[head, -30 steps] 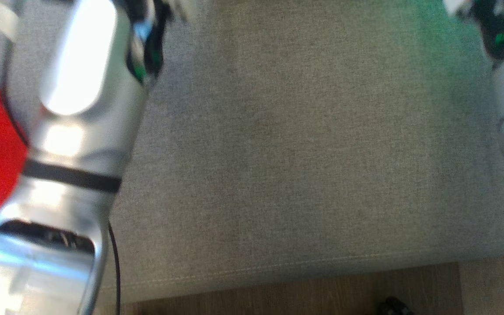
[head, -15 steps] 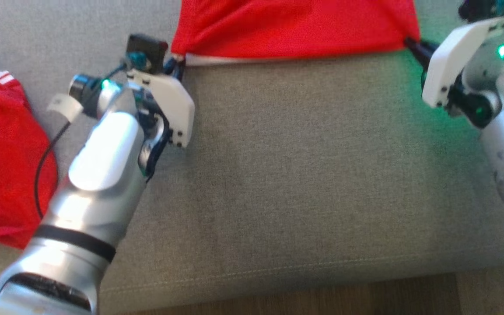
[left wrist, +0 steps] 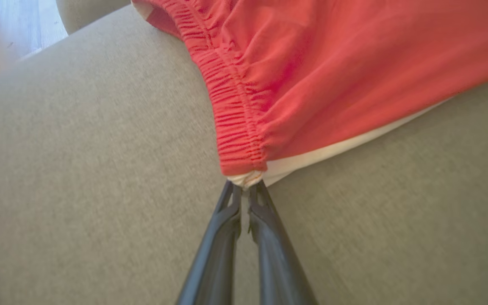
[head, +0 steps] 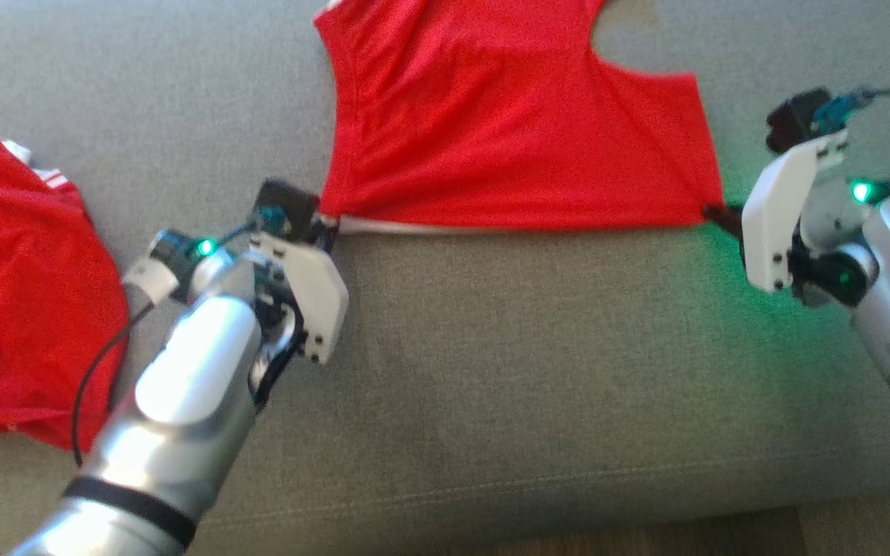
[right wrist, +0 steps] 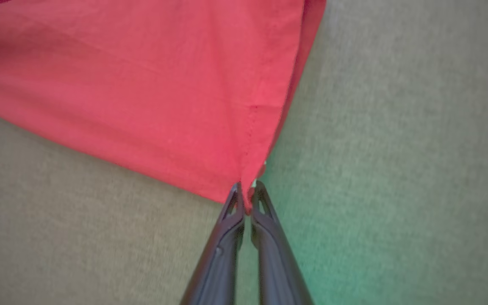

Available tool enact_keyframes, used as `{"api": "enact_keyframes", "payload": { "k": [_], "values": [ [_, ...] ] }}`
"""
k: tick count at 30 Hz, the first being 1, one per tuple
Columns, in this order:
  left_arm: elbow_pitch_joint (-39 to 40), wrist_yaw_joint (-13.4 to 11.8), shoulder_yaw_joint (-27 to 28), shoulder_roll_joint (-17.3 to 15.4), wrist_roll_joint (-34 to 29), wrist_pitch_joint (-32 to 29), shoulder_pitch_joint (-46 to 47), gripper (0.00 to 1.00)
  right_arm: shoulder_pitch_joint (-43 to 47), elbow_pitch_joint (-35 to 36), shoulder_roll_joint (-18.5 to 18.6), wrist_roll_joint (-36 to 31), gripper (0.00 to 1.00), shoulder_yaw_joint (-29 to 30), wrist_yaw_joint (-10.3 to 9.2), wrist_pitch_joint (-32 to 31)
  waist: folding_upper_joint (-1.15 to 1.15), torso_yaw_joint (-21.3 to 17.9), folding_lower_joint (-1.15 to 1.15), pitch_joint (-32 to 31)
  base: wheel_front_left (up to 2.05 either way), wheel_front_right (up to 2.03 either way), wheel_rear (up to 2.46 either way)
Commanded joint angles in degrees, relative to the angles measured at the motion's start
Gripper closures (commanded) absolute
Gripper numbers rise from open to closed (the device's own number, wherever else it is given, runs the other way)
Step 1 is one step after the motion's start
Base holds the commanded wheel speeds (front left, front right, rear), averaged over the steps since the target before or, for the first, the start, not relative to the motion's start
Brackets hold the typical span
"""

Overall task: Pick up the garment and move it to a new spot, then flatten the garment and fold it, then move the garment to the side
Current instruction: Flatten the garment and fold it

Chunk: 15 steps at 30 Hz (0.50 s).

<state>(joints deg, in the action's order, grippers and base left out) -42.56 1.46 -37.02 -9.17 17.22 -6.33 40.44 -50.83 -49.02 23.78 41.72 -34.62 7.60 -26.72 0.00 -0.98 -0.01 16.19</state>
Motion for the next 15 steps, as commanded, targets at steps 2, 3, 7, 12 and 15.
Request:
{"api": "enact_keyframes", "payload": {
  "k": [2,3,7,12,15],
  "values": [
    [2.3,0.32,1.7,-3.96,0.52,-1.12,-1.83,1.0,2.86,1.9,3.66,2.49,1.0,-1.52,-0.11,-2.67,0.0,-0.17,0.01,-2.66,0.0,0.0,0.0],
    [2.88,0.67,1.62,-4.25,0.95,-1.56,-2.84,1.0,3.59,2.44,4.16,3.35,1.0,-2.08,-0.11,-3.59,0.0,-0.19,0.01,-3.29,0.0,0.0,0.0],
    [5.69,2.22,1.11,-5.44,3.06,-4.26,-7.2,1.0,6.66,5.18,6.29,6.98,1.0,-4.43,-0.11,-7.77,0.0,-0.22,0.01,-5.91,0.0,0.0,0.0],
    [10.57,3.68,2.43,-6.32,8.95,-8.24,-13.52,1.0,10.5,10.06,9.8,10.09,1.0,-7.4,-0.11,-11.8,0.0,-0.24,0.01,-9.08,0.0,0.0,0.0],
    [14.37,4.17,2.48,-8.1,11.04,-10.51,-17.11,1.0,13.49,12.78,11.47,12.19,1.0,-8.63,-0.11,-14.21,0.0,-0.36,0.01,-11.08,0.0,0.0,0.0]
  ]
}}
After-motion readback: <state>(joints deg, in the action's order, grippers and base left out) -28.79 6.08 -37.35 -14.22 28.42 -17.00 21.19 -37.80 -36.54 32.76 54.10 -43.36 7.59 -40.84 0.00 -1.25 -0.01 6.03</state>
